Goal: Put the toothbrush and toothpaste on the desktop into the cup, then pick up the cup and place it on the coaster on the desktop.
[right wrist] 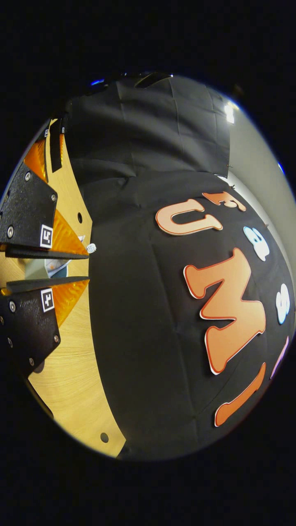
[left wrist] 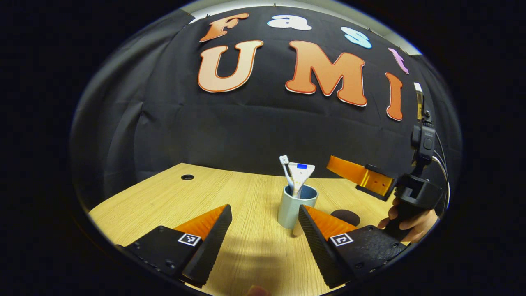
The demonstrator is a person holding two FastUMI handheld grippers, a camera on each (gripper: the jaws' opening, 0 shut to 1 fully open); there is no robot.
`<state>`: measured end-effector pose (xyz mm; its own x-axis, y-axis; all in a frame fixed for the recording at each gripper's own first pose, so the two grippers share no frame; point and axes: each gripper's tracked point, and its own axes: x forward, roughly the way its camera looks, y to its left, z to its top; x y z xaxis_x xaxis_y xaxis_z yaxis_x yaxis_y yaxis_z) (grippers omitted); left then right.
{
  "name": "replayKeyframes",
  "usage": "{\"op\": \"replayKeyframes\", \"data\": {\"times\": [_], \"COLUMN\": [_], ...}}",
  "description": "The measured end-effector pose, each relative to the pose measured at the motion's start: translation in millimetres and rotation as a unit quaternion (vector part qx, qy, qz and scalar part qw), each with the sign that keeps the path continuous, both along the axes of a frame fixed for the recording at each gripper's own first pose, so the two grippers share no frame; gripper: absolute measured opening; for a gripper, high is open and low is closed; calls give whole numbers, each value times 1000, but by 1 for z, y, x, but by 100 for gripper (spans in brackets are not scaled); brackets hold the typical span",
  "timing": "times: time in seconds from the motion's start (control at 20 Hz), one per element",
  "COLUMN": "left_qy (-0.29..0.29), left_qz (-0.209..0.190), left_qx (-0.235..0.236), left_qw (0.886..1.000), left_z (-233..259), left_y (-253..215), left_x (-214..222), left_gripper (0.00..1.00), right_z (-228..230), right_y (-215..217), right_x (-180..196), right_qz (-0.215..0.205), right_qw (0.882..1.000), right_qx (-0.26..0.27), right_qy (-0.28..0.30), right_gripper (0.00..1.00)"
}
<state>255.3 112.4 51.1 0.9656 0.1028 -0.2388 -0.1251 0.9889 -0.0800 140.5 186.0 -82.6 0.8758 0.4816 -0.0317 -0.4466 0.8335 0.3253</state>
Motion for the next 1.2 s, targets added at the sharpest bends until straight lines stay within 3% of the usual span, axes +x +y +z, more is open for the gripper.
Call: {"op": "replayKeyframes", "data": {"times": [0.15, 0.4, 0.6, 0.75, 0.95, 1.2], "left_qy": [5, 17, 48, 90, 162, 242], "left_qz": [-2, -22, -45, -70, -96, -117], "left_qx": [21, 24, 32, 34, 94, 86], "left_qw": [1000, 999, 997, 993, 977, 959], "left_z": [10, 30, 42, 39, 21, -8], "left_y": [-5, -18, -30, -46, -56, -66], "left_x": [2, 10, 26, 39, 47, 63], "left_gripper": [97, 98, 98, 97, 97, 96], "right_z": [11, 58, 89, 103, 115, 119], "right_y": [-19, -42, -71, -92, -130, -176], "right_x": [-20, -55, -81, -98, -119, -127], "right_qz": [-3, -2, -18, -21, -39, -69], "right_qw": [1000, 998, 995, 994, 993, 992], "right_qx": [-23, -40, -55, -62, -60, -66], "right_qy": [-1, -47, -78, -89, -89, -85], "right_gripper": [34, 70, 86, 89, 91, 90]}}
